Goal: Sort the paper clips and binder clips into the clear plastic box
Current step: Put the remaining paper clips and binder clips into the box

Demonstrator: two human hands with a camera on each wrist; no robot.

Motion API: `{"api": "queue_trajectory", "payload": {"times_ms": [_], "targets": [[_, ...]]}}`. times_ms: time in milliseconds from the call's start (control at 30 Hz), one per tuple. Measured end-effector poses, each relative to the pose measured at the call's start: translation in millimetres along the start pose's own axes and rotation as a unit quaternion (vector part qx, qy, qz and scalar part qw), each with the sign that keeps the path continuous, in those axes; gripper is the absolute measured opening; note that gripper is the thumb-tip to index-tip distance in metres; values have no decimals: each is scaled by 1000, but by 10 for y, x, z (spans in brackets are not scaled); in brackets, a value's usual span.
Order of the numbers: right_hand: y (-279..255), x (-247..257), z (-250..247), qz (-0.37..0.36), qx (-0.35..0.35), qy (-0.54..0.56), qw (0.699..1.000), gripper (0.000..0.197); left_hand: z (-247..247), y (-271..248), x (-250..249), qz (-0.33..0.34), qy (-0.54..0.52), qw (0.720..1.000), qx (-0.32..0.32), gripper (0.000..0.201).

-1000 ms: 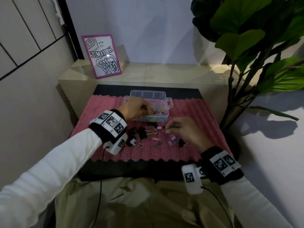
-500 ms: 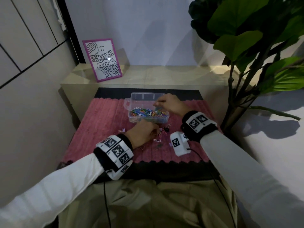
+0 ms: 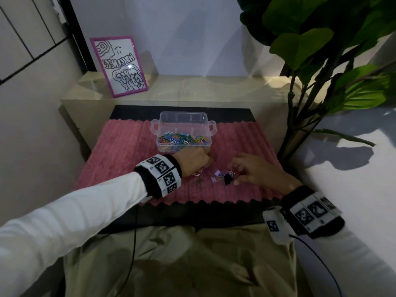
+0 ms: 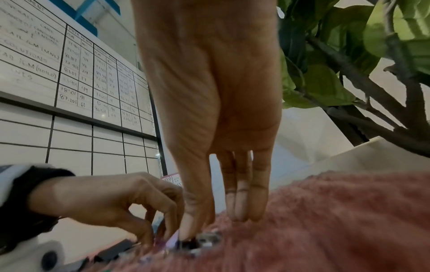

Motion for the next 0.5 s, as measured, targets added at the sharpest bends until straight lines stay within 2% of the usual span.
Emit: {"api": "queue_trajectory", "payload": {"times_ms": [100, 167, 267, 333, 400, 500], "targets": [[36, 26, 76, -13, 7, -11, 1000, 50, 6, -1, -13, 4, 9, 1000, 8, 20], [74, 2, 76, -8, 0, -10, 1000, 41, 39, 2, 10, 2, 7, 1000, 16, 20], [101, -36, 73, 3, 4, -20, 1000, 23, 38, -14, 153, -24, -96, 995, 25, 15], [84, -77, 41, 13, 0, 3, 1000, 23, -43, -37, 276, -49, -183, 982, 9, 12], [49, -138, -43, 28, -24, 67, 997, 25, -177, -84, 404, -76, -254, 964, -34, 13], [3, -182, -171, 45, -59, 124, 990, 20, -288, -184, 573, -107, -375, 918, -76, 9]]}}
Point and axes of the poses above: each hand's wrist, its own y-axis towards the middle knuckle, its own z-axis out of the palm, x = y × z, the point moved 10 cm from there along y, towards the middle knuckle, and after that the axes turned 1 degree about -z, right-handed, at the moved point
